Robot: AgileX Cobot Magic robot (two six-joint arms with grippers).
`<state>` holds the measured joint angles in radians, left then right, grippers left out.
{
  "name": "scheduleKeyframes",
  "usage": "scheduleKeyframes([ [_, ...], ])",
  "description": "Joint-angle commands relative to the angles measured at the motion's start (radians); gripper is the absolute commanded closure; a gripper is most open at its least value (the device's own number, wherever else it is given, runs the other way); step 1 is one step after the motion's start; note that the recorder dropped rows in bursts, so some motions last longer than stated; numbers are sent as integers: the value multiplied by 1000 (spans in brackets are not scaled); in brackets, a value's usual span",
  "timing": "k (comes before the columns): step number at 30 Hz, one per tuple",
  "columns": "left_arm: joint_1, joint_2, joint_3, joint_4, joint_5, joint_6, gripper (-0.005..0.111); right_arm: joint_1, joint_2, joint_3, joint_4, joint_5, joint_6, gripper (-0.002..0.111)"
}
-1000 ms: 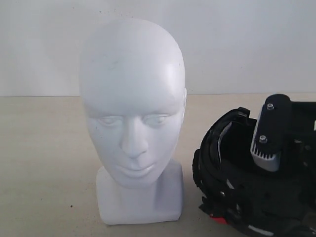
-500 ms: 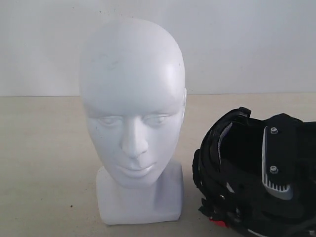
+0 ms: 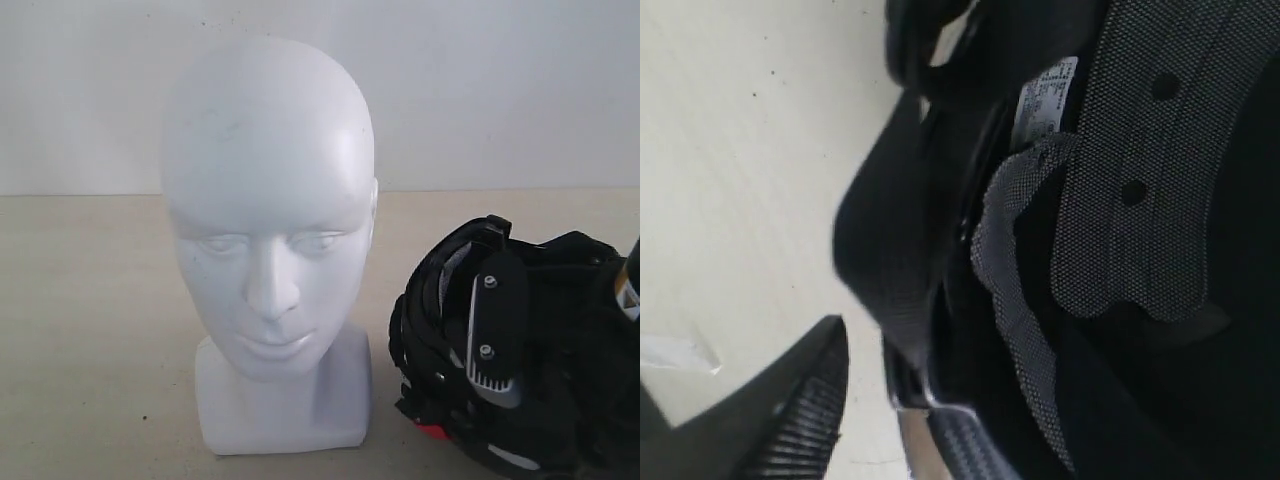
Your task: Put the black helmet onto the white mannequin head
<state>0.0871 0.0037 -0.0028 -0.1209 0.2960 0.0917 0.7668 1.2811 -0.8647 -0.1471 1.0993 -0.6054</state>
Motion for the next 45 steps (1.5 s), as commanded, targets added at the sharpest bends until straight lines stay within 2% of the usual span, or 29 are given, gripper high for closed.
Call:
scheduleKeyframes([
  [1,-3,-4,3,-7,-1,-9,102,1,55,5,4,-31,4,50],
  [11,-3,-4,3,-7,-1,-9,102,1,73,5,59,-123,15,50],
  [37,-3,-4,3,-7,-1,-9,102,-1,152,5,46,-157,51,50],
  [45,-3,-4,3,-7,-1,-9,102,-1,152,73,35,-242,54,50],
])
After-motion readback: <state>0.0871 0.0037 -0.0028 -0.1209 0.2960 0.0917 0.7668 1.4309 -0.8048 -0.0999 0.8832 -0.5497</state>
